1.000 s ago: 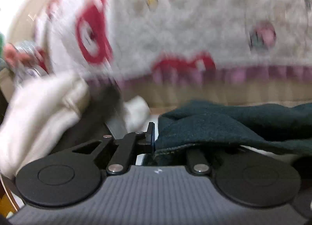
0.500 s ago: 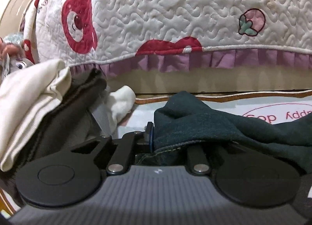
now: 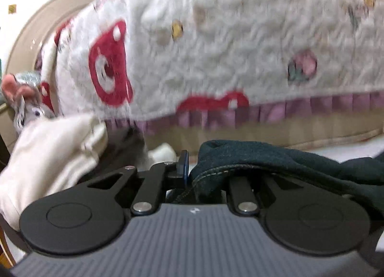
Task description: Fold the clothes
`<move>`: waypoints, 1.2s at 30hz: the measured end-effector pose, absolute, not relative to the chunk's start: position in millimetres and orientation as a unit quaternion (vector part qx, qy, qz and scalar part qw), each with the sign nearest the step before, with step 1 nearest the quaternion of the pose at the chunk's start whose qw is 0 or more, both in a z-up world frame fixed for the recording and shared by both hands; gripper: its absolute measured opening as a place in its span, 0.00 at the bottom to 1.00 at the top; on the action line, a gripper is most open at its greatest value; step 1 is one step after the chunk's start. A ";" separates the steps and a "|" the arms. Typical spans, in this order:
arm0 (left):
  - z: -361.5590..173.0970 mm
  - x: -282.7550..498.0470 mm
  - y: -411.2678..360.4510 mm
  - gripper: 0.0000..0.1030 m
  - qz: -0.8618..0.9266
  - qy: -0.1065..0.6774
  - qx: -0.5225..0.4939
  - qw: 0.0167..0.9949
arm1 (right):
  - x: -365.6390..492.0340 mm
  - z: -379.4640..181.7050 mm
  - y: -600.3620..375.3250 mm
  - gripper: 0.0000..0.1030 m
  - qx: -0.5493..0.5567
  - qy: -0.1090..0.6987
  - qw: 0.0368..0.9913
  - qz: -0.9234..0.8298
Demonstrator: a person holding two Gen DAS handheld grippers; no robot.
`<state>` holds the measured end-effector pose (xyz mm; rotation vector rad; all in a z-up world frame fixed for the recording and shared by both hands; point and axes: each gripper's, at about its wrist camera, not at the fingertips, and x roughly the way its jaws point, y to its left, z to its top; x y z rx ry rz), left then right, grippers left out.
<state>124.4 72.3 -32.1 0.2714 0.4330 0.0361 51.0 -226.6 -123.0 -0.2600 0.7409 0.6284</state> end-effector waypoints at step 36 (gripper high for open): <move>-71.5 36.7 131.8 0.31 -0.100 0.375 0.176 0.905 | 75.9 -114.3 -283.8 0.01 -0.009 0.448 0.828 0.336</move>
